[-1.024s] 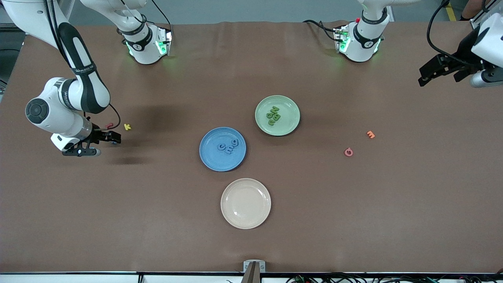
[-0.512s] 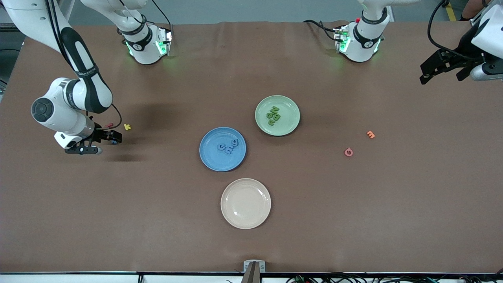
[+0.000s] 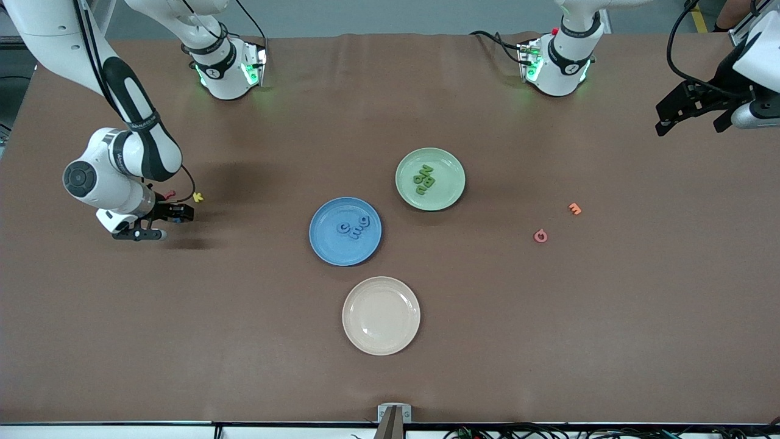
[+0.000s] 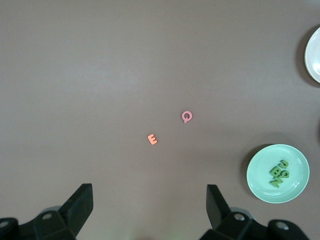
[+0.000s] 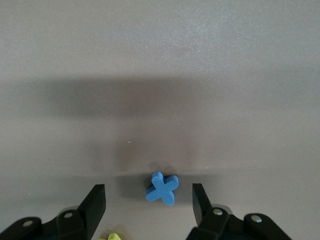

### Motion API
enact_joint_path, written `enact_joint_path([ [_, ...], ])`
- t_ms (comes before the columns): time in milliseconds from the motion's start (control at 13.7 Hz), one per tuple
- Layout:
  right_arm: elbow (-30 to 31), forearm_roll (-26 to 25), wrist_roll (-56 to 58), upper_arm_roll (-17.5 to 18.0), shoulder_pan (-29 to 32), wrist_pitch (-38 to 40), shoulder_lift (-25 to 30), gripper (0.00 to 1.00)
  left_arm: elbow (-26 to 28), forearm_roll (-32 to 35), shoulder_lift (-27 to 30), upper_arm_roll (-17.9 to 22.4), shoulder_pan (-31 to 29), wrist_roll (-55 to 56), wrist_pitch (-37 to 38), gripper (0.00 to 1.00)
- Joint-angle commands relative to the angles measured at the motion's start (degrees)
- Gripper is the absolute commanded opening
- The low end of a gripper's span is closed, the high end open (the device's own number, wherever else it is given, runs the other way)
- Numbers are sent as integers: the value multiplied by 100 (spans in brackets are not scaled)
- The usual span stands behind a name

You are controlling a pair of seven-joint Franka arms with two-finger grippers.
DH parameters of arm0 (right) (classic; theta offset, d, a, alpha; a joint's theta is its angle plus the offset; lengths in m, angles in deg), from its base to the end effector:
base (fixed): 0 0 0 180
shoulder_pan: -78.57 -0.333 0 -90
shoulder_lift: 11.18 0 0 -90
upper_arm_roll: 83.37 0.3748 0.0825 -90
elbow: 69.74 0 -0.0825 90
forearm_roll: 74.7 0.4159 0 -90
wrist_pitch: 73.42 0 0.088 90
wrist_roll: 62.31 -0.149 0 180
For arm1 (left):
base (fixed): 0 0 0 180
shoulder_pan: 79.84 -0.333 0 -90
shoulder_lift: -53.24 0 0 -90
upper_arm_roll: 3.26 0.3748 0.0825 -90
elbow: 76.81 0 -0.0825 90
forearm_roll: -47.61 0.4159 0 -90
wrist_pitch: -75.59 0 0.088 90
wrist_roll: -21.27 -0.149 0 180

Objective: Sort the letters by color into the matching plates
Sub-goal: 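Reach the blue x with the right gripper and grasp it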

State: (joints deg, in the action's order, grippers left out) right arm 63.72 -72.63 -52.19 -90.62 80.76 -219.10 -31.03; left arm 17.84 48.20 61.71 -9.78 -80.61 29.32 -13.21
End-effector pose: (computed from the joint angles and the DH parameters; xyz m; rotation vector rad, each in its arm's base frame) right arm 0.5256 -0.0903 0.1651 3.1322 -0.0230 -0.2073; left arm 0.5279 -0.0568 0.6806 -3.1186 -0.0646 -0.0744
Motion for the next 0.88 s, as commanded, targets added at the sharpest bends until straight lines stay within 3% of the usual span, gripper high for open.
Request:
enact_joint_path([
  [0, 75, -66, -19, 110, 220, -66, 51, 73, 37, 82, 41, -7, -2, -94, -14, 100],
  [512, 119, -57, -19, 110, 291, -145, -54, 63, 28, 82, 41, -7, -2, -94, -6, 100],
  [804, 110, -66, -28, 119, 282, -145, -63, 38, 28, 82, 50, -7, -2, -102, 56, 100],
])
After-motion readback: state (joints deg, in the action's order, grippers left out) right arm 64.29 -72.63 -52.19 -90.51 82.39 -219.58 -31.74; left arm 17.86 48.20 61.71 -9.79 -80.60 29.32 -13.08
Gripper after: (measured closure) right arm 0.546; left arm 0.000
